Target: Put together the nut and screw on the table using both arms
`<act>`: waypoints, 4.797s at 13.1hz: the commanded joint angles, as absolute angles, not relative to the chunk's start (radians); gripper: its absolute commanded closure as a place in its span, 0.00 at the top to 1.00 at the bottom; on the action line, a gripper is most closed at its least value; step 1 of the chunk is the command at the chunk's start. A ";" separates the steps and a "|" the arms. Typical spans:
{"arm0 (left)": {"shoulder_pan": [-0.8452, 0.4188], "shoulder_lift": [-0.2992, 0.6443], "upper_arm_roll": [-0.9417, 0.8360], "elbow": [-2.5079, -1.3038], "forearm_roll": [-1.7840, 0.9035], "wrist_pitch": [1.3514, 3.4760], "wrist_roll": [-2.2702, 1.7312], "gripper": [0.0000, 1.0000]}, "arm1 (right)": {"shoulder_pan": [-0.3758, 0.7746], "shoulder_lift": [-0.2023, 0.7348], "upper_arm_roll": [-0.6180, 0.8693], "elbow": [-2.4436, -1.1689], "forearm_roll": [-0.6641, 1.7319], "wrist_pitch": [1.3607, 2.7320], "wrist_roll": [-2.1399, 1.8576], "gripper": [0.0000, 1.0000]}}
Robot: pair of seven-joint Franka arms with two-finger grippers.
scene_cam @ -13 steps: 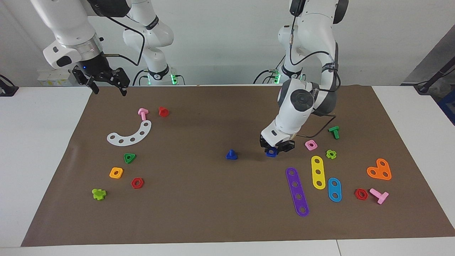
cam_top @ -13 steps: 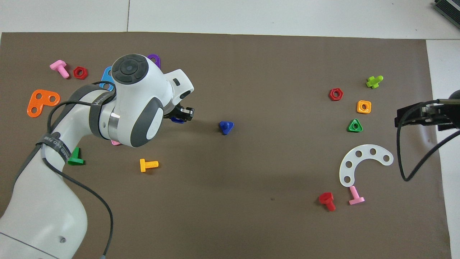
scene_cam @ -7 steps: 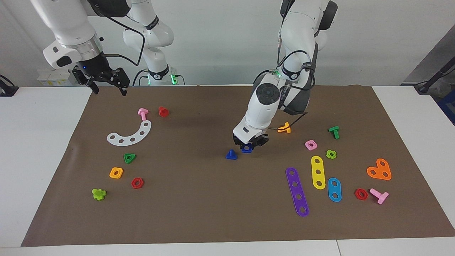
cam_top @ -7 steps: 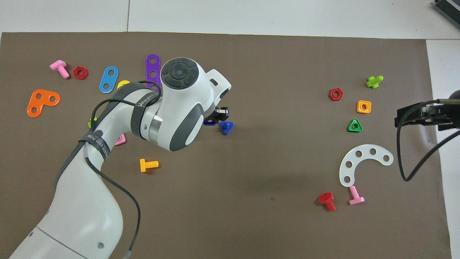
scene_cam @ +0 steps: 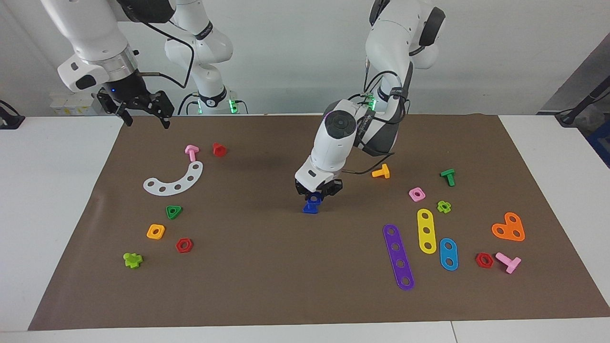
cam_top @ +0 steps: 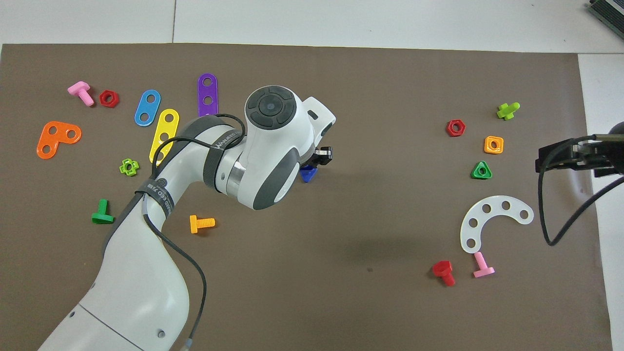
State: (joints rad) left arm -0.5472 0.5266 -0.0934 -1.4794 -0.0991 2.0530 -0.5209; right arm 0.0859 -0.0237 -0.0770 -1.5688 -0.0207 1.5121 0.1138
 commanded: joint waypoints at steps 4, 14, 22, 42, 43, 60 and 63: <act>-0.572 0.549 -0.077 -1.496 -0.115 2.102 -0.537 0.16 | 0.078 -0.044 -0.074 -1.589 -0.006 1.513 0.095 1.00; -0.572 0.554 -0.077 -1.522 -0.107 2.075 -0.537 0.16 | 0.078 -0.044 -0.074 -1.589 -0.006 1.513 0.095 1.00; -0.575 0.558 -0.075 -1.572 -0.106 2.144 -0.538 0.16 | 0.078 -0.044 -0.074 -1.589 -0.006 1.513 0.095 1.00; -0.217 0.511 -0.032 -1.318 -0.094 1.820 -0.200 0.92 | 0.078 -0.044 -0.074 -1.589 -0.006 1.513 0.095 1.00; -0.165 0.491 -0.032 -1.321 -0.091 1.778 -0.120 0.92 | 0.078 -0.044 -0.074 -1.589 -0.006 1.513 0.095 1.00; -0.052 0.069 -0.028 -1.500 0.069 1.520 0.110 1.00 | 0.078 -0.044 -0.074 -1.589 -0.006 1.514 0.095 1.00; -0.052 0.069 -0.029 -1.500 0.066 1.540 0.109 1.00 | 0.078 -0.044 -0.074 -1.589 -0.006 1.514 0.095 1.00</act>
